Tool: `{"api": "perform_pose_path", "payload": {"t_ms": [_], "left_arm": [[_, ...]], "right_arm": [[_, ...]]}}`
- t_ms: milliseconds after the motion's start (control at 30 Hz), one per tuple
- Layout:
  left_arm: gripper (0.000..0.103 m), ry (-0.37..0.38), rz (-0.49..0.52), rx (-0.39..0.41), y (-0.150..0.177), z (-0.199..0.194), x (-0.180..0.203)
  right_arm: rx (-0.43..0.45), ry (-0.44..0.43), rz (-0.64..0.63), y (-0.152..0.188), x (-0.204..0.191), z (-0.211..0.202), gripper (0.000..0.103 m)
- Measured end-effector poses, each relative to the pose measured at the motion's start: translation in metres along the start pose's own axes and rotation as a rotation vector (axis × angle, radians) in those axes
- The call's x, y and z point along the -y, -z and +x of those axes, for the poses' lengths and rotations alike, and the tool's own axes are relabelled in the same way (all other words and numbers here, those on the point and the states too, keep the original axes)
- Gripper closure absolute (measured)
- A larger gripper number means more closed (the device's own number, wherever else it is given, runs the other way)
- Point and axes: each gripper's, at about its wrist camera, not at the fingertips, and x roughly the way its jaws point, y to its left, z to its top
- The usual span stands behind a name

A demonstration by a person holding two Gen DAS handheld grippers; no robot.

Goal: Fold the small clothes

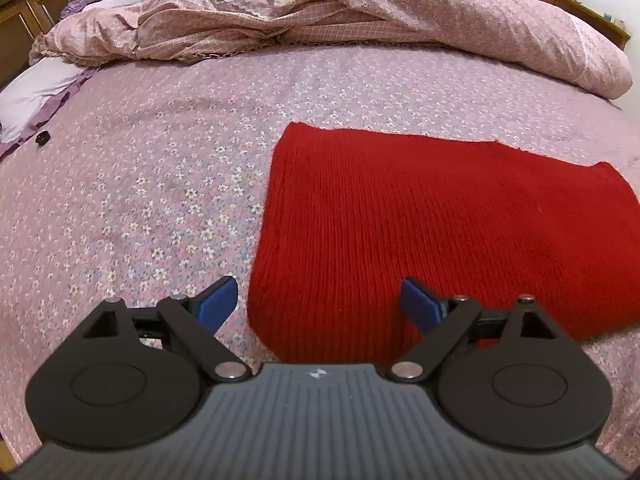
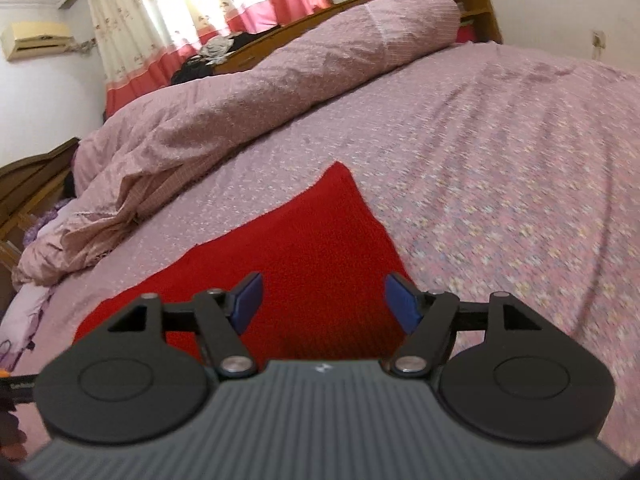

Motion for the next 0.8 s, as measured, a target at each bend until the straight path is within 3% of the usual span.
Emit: {"api": "perform_pose_path", "payload": {"t_ms": [267, 667, 800], "left_arm": [[0.01, 0.0, -0.011, -0.028, 0.009, -0.002, -0.002], [0.009, 0.001, -0.045, -0.06, 0.015, 0.007, -0.007], [0.008, 0.005, -0.054, -0.066, 0.015, 0.01, -0.008]], "right_arm": [[-0.063, 0.038, 0.146, 0.016, 0.014, -0.001, 0.031], [-0.106, 0.022, 0.221, 0.028, 0.014, 0.029, 0.031], [-0.099, 0.003, 0.168, 0.031, 0.012, 0.032, 0.028]]}}
